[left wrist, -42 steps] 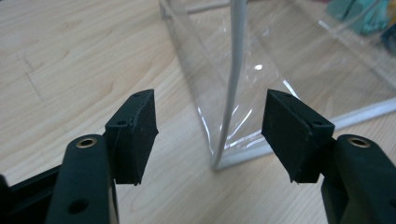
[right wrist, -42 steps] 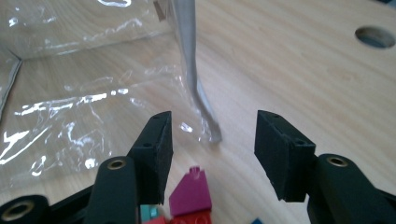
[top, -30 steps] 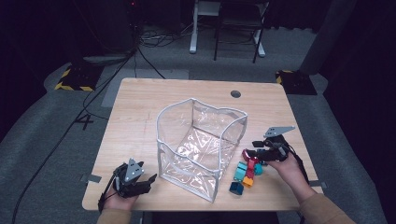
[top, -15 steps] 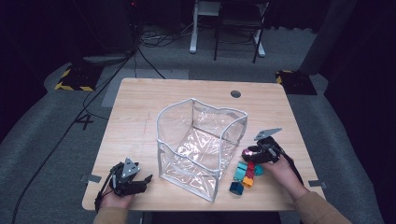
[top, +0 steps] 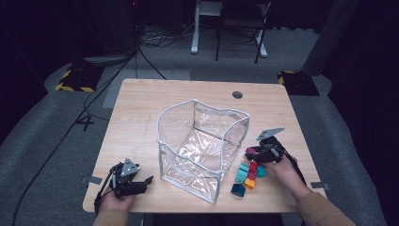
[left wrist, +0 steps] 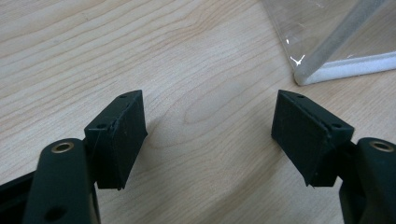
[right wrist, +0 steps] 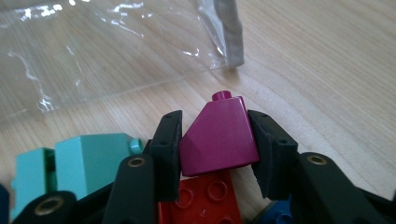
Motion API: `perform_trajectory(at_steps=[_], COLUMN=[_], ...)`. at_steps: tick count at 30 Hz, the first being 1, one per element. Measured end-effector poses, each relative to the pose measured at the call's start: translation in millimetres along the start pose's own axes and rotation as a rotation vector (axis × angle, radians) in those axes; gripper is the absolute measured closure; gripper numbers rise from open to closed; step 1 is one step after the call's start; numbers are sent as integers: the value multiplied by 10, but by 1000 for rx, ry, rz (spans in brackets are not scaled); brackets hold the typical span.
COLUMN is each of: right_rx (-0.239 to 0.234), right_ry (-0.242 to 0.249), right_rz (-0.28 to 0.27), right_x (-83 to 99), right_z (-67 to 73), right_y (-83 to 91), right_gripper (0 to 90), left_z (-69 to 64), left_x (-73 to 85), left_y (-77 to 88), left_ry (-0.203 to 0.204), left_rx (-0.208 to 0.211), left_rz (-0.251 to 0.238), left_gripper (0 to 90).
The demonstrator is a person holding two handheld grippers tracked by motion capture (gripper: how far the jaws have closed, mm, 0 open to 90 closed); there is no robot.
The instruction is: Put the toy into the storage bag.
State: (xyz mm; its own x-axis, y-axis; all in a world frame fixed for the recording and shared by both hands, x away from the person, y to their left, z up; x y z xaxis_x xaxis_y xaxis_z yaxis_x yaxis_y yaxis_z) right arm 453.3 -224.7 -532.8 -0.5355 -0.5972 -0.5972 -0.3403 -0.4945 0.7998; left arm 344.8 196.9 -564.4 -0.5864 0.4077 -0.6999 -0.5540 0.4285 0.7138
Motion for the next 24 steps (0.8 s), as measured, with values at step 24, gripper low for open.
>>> perform_trajectory(at_steps=[24], right_rx=[-46], right_ry=[-6], right_rz=[-131], right_x=[-441], right_z=[210], right_y=[741], right_gripper=[580], left_z=[126], left_x=[-50], left_y=[-46], left_ry=[19], left_rx=[-11], left_rz=[-2], left_gripper=[255])
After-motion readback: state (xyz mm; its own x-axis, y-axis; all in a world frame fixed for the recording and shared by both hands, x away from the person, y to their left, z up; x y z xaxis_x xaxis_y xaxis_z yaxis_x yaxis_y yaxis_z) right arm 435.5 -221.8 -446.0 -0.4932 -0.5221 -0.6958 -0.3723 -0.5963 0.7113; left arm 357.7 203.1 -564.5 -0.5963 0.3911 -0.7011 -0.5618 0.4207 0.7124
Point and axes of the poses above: each handheld gripper's, and its own axes: y roughly backward along the jaws, x roughly out of its underside, z roughly to its left, the point moved 8 cm from there along -y, roughly forward along the jaws
